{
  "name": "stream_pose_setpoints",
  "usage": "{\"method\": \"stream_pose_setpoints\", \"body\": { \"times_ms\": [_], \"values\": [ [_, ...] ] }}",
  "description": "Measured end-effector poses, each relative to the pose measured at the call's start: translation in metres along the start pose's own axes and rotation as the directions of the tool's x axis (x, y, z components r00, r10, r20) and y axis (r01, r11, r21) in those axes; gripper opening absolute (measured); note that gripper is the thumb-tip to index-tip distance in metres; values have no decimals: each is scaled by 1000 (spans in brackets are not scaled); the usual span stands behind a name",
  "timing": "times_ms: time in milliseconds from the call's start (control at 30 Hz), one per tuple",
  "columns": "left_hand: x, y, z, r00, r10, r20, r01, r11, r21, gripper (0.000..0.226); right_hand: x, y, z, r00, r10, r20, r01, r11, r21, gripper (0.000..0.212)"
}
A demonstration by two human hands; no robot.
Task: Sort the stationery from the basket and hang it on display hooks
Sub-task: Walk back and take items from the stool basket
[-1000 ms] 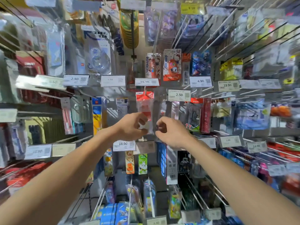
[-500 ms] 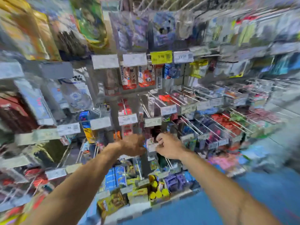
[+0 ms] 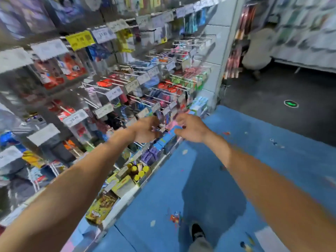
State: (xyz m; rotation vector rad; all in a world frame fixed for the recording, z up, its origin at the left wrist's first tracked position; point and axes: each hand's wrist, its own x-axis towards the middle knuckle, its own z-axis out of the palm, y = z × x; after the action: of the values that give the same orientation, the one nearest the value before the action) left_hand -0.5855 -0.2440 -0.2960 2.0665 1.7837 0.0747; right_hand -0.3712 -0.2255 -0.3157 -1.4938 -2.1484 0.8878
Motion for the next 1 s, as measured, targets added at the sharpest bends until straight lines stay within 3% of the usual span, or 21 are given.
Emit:
{"method": "stream_pose_setpoints", "body": {
  "times_ms": [100,200,400,467,567,667,833,1000],
  "values": [
    [18,48,25,994,104,38,-102,994,-44,38,-49,37,-31,989,105,-107,-110,993,-42,25],
    [35,107,48,968,238,80,-229,968,-101,43,-100,78,-63,945,227,-234,-240,970,-29,33],
    [58,255,112,834,520,185,-513,854,-91,35,-229,166,-117,761,487,-430,-486,866,120,29],
    [52,312,135,763,592,260,-588,802,-101,37,-278,189,-132,664,577,-475,-560,805,196,32],
    [33,395,168,617,703,353,-715,688,-120,68,-351,222,-150,554,677,-484,-636,720,279,39],
    [19,470,210,486,733,475,-808,584,-75,42,-426,251,-167,463,735,-496,-683,652,328,42],
    [-15,595,276,282,749,600,-901,422,-104,47,-551,282,-180,252,851,-461,-725,482,493,47],
    [-62,702,330,154,742,652,-923,344,-172,51,-654,301,-193,42,878,-476,-737,349,579,36]
  ]
}}
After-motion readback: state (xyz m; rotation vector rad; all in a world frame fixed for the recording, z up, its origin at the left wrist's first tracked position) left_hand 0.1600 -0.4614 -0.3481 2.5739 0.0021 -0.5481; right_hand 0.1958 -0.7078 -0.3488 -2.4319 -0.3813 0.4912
